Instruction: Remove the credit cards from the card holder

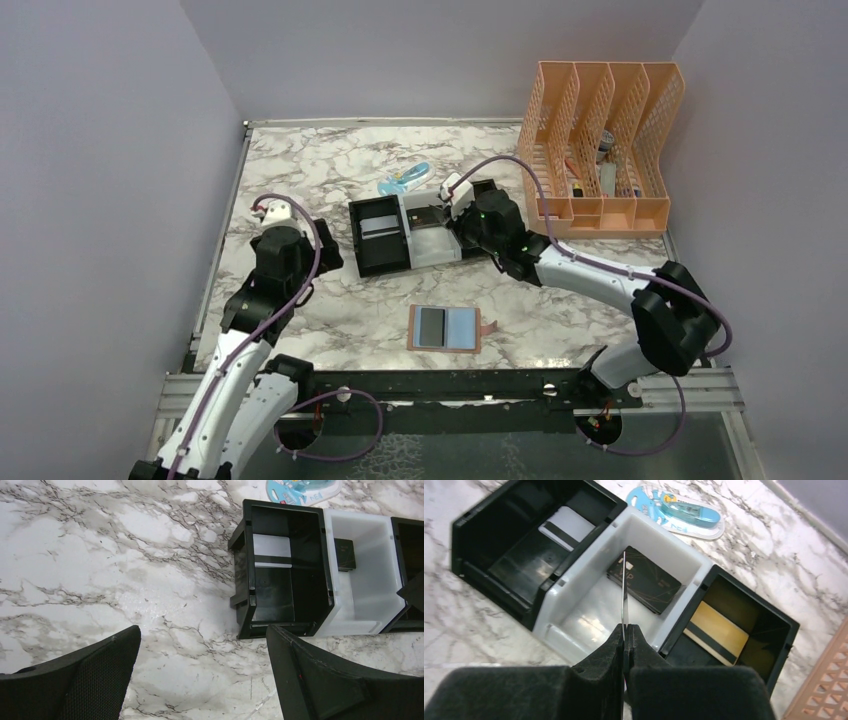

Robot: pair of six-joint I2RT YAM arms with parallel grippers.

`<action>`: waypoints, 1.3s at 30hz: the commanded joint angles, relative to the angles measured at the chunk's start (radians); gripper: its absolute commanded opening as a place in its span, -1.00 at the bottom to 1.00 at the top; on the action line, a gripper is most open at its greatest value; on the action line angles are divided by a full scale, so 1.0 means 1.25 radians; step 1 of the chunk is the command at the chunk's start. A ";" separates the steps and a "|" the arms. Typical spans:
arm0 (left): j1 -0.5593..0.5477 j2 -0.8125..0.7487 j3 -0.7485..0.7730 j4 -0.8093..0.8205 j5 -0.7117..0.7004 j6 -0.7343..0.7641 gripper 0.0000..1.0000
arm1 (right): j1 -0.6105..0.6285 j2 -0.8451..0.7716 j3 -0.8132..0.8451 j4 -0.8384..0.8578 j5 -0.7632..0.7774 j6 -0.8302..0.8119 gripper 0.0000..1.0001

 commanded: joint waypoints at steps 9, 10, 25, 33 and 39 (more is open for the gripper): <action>0.005 -0.043 -0.019 -0.004 -0.026 0.001 0.99 | 0.017 0.187 0.132 0.010 0.116 -0.245 -0.97; 0.005 -0.040 -0.018 -0.003 -0.022 0.001 0.99 | 0.019 0.201 0.139 0.011 0.122 -0.261 -0.98; 0.005 -0.052 -0.021 -0.004 -0.027 0.005 0.99 | 0.035 0.368 0.180 0.199 0.265 -0.547 -0.98; 0.005 -0.050 -0.021 -0.003 -0.019 0.006 0.99 | 0.035 0.385 0.187 0.202 0.186 -0.530 -0.96; 0.006 -0.052 -0.022 -0.004 -0.016 0.007 0.99 | 0.035 0.418 0.206 0.179 0.178 -0.546 -0.94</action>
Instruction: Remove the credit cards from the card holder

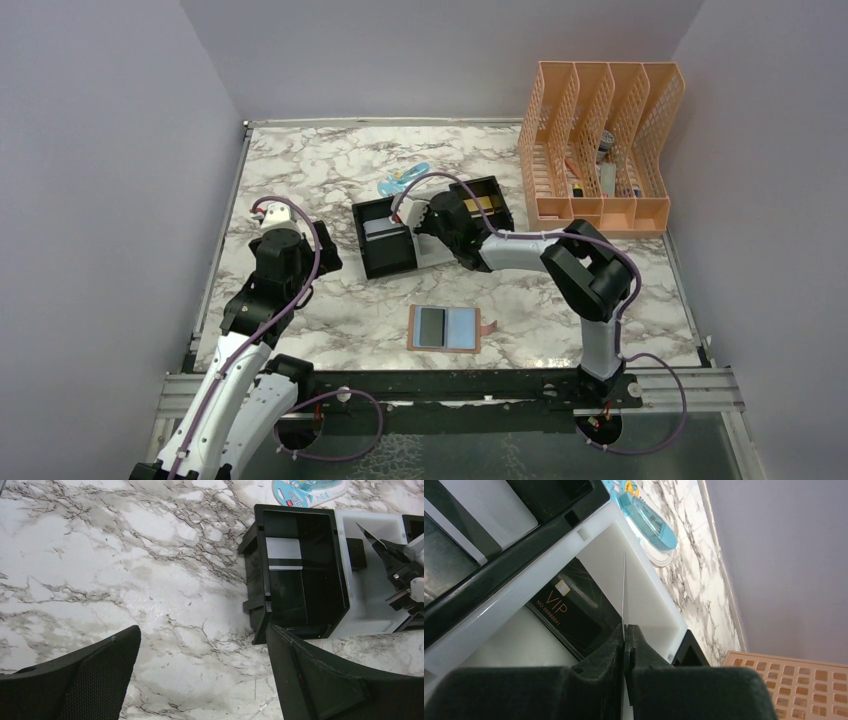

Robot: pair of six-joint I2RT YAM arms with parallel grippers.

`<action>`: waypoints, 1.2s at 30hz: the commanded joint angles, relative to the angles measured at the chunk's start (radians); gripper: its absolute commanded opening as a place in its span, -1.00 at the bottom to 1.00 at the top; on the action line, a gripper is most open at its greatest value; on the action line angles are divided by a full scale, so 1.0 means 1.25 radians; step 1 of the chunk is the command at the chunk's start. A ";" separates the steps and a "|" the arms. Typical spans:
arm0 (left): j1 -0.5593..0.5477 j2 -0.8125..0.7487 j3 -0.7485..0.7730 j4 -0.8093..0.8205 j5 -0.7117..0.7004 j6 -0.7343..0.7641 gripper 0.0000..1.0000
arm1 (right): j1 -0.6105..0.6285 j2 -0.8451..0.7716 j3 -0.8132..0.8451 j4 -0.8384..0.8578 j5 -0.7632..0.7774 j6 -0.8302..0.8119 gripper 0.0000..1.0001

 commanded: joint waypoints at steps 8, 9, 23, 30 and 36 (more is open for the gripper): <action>0.005 -0.007 -0.002 0.001 0.006 0.008 0.99 | 0.001 0.056 0.006 0.055 -0.034 -0.086 -0.88; 0.005 -0.005 -0.002 0.002 0.007 0.008 0.99 | 0.001 0.057 0.010 0.043 -0.036 -0.083 -0.87; 0.005 0.005 -0.002 0.003 0.010 0.007 0.99 | 0.001 0.047 -0.007 -0.012 -0.113 -0.107 -0.74; 0.005 0.011 -0.002 0.001 0.007 0.004 0.99 | -0.002 0.028 -0.029 -0.019 -0.159 -0.125 -0.48; 0.005 0.015 -0.002 0.002 0.008 0.005 0.99 | -0.008 0.029 -0.027 -0.014 -0.143 -0.121 -0.45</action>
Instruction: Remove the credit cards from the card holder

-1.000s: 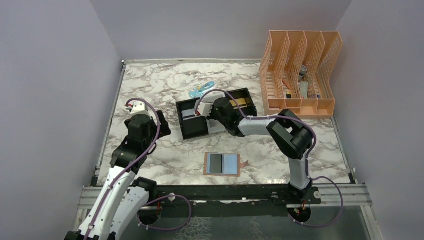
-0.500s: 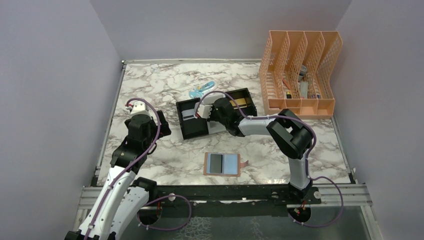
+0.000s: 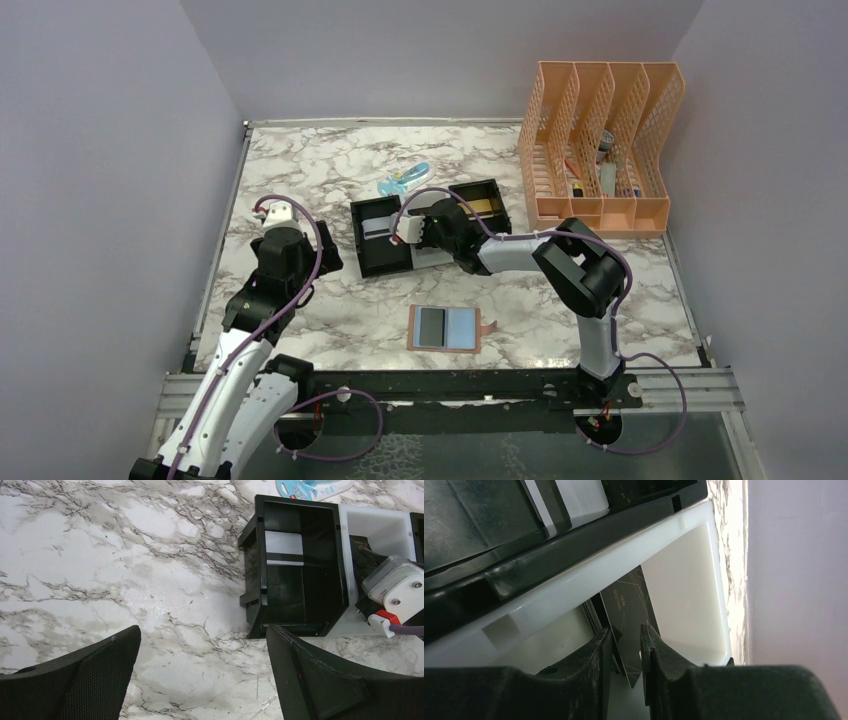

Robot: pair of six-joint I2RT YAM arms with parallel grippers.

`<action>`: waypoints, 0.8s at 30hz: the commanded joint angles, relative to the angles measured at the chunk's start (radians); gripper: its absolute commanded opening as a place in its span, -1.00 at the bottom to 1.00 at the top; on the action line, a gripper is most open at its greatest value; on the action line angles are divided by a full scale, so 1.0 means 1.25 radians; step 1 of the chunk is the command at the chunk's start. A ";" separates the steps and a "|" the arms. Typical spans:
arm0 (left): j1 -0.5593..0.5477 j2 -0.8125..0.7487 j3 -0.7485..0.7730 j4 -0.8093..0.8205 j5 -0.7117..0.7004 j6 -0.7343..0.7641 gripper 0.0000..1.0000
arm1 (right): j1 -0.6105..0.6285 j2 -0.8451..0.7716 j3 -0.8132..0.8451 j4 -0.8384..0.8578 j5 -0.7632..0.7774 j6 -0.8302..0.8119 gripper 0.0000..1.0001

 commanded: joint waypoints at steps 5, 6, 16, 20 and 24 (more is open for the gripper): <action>0.005 0.000 -0.002 0.002 0.010 0.002 0.98 | -0.006 -0.028 -0.012 0.002 -0.028 0.012 -0.19; 0.005 0.000 -0.002 0.003 0.010 0.002 0.98 | -0.006 -0.029 -0.012 -0.002 -0.029 0.014 -0.18; 0.005 0.002 -0.002 0.002 0.012 0.002 0.98 | -0.008 -0.039 -0.005 0.004 -0.031 0.046 -0.17; 0.005 0.003 -0.002 0.002 0.014 0.002 0.99 | -0.009 -0.048 0.002 0.027 -0.016 0.085 -0.17; 0.005 0.003 -0.002 0.003 0.016 0.002 0.99 | -0.009 -0.072 0.008 0.058 0.007 0.145 -0.17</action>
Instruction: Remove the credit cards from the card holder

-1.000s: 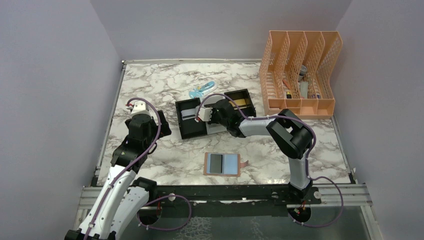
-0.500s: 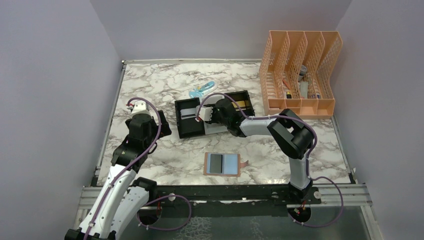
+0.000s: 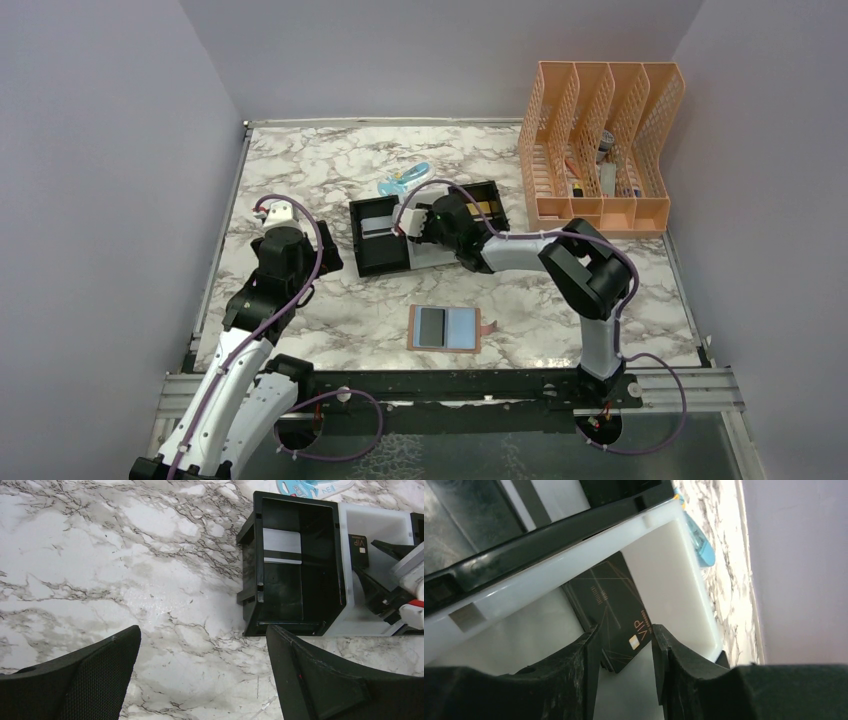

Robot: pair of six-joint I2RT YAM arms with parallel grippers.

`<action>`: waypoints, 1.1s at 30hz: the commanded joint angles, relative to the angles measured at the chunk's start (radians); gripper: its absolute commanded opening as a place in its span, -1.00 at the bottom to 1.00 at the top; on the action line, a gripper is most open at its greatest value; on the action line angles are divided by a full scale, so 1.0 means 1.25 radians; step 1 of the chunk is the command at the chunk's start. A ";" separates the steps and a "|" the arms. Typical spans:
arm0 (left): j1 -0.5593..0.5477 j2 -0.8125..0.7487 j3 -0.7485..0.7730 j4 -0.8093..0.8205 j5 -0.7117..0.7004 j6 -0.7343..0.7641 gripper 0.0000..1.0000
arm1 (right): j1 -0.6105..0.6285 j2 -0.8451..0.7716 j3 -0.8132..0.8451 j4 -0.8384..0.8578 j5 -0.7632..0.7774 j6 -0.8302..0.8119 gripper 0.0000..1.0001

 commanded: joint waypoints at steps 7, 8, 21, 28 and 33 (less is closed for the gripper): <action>0.005 -0.006 -0.003 0.002 0.026 0.009 0.99 | -0.002 -0.163 -0.034 0.123 -0.002 0.252 -0.17; 0.005 -0.007 -0.003 0.002 0.029 0.010 0.99 | -0.002 -0.186 -0.051 0.143 0.014 0.291 -0.16; 0.005 -0.002 -0.002 0.004 0.064 0.021 0.99 | -0.003 -0.496 -0.334 0.084 -0.011 0.984 0.16; 0.005 -0.004 -0.006 0.012 0.094 0.024 0.99 | -0.003 -0.623 -0.446 0.052 -0.215 1.094 0.26; 0.005 0.020 -0.025 0.069 0.261 0.054 0.98 | -0.003 -0.622 -0.548 0.136 -0.399 1.283 0.24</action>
